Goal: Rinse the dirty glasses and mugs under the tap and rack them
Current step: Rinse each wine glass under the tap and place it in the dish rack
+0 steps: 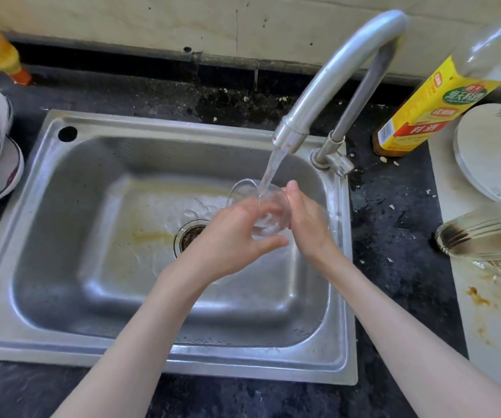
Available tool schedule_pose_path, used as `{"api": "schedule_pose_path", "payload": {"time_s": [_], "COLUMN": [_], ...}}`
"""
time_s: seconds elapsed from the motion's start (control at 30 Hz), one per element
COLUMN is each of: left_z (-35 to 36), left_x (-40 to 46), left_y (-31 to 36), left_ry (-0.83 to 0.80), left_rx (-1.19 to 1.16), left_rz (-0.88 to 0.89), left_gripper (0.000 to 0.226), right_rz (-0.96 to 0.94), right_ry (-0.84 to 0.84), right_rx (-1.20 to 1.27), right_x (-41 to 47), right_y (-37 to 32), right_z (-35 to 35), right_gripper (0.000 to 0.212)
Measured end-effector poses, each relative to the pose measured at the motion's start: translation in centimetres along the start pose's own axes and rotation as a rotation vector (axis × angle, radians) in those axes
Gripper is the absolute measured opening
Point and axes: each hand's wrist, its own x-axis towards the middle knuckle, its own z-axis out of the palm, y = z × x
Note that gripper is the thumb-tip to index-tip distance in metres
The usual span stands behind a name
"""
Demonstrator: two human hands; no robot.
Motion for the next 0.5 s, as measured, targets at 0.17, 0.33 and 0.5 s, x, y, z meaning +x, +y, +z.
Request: {"api": "schedule_pose_path", "payload": {"time_s": [0.17,0.33,0.5], "left_z": [-0.4,-0.2,-0.2], "left_x": [0.2,-0.4,-0.3], "left_y": [-1.0,-1.4,-0.6], "left_ry": [-0.161,-0.044,0.02], "left_rx": [0.05,-0.02,-0.09], "left_rz": [0.196,0.055,0.105], "left_gripper": [0.05,0.023,0.009], "right_rz": [-0.026,0.041,0.163], "right_ry": [-0.017,-0.053,-0.223], "right_rx": [-0.015,-0.033,-0.038], "right_x": [-0.1,-0.2,0.5], "right_y": [-0.3,-0.1,0.3], "right_z": [-0.6,-0.9,-1.1], "right_gripper": [0.045,0.049,0.088]}}
